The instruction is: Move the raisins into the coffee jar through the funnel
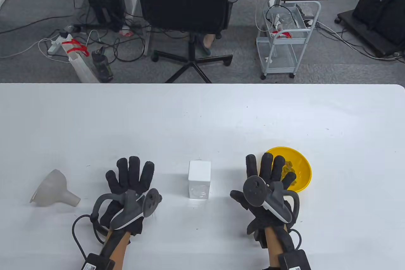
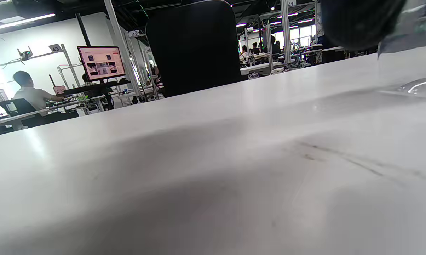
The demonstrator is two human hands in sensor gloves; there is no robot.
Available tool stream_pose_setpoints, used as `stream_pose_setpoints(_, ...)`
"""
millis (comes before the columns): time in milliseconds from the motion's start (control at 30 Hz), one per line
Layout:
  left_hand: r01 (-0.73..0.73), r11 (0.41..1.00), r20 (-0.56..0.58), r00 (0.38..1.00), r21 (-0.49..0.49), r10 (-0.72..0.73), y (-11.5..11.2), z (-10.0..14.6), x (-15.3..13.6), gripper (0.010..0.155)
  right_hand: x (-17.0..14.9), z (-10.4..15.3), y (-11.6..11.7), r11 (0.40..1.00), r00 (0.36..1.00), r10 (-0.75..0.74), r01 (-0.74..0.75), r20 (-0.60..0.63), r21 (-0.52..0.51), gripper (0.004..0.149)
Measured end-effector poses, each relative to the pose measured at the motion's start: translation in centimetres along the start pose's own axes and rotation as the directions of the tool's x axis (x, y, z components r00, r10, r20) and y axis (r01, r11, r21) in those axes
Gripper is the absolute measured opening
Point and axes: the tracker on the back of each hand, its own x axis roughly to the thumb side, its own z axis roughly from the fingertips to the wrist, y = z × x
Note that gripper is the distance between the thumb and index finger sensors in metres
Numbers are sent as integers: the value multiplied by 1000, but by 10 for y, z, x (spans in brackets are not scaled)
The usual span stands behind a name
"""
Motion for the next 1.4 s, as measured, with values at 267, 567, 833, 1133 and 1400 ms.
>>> stream_pose_setpoints(267,-21,1000,-22,1000,-22,21,-1,2,-4,97,1,2,-2,1000,1000,-1,1,11,-10,110)
stream_pose_setpoints(567,-55,997,-22,998,-55,54,-9,-6,-7,97,-3,-2,-1,991,989,-131,131,61,13,110)
stream_pose_setpoints(833,-57,997,-38,998,-49,55,-7,-2,-10,97,15,-3,1,973,948,-228,215,224,81,112)
stream_pose_setpoints(1133,-73,997,-25,997,-23,73,-3,-1,-8,97,42,-27,18,914,888,-380,317,260,254,115)
stream_pose_setpoints(1400,-85,996,-20,996,-28,84,-3,-1,-9,97,57,-45,38,847,851,-484,397,204,354,111)
